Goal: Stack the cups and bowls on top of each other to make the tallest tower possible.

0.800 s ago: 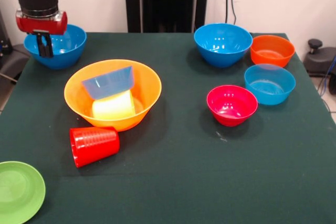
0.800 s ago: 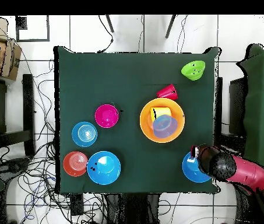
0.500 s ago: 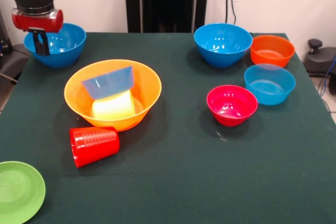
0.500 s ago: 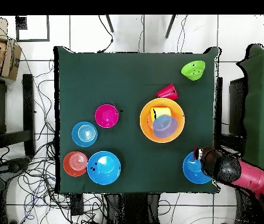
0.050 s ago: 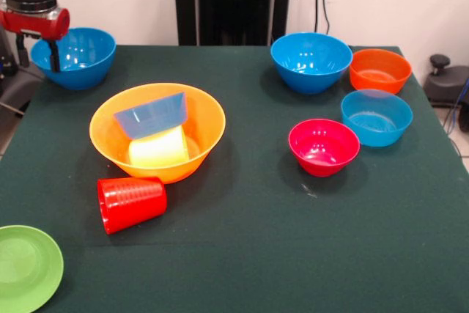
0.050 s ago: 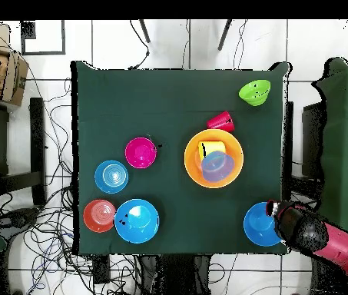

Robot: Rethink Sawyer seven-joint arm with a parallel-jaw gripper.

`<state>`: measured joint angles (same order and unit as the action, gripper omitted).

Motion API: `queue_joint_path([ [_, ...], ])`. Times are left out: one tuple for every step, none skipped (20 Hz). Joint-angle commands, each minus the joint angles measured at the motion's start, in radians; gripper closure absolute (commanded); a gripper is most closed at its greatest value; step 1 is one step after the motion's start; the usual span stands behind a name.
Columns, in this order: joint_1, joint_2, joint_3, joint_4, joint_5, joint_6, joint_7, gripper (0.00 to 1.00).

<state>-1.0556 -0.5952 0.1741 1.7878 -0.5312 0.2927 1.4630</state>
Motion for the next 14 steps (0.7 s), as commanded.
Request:
queue_joint_path([
  [0.04, 0.008, 0.015, 0.041, 0.03, -0.043, 0.16, 0.0],
  [0.042, 0.009, 0.012, 0.039, 0.029, -0.043, 0.158, 0.0],
  [0.043, 0.011, 0.01, 0.039, 0.025, -0.048, 0.156, 0.0],
  [0.042, 0.012, 0.011, 0.04, 0.024, -0.053, 0.155, 0.0],
  [0.036, 0.011, 0.02, 0.044, 0.023, -0.059, 0.15, 0.0],
  [0.036, 0.01, 0.023, 0.043, 0.023, -0.055, 0.146, 0.0],
  [0.036, 0.009, 0.026, 0.043, 0.023, -0.051, 0.142, 0.0],
  [0.04, 0.007, 0.022, 0.042, 0.024, -0.048, 0.144, 0.0],
  [0.043, 0.005, 0.019, 0.04, 0.021, -0.045, 0.141, 0.0],
  [0.042, 0.002, 0.02, 0.042, 0.017, -0.043, 0.136, 0.0],
  [0.042, -0.003, 0.019, 0.045, 0.018, -0.044, 0.137, 0.0],
  [0.044, -0.009, 0.016, 0.049, 0.018, -0.047, 0.141, 0.0],
  [0.046, -0.015, 0.012, 0.053, 0.017, -0.051, 0.145, 0.0],
  [0.055, -0.027, 0.004, 0.059, 0.017, -0.054, 0.153, 0.0],
])
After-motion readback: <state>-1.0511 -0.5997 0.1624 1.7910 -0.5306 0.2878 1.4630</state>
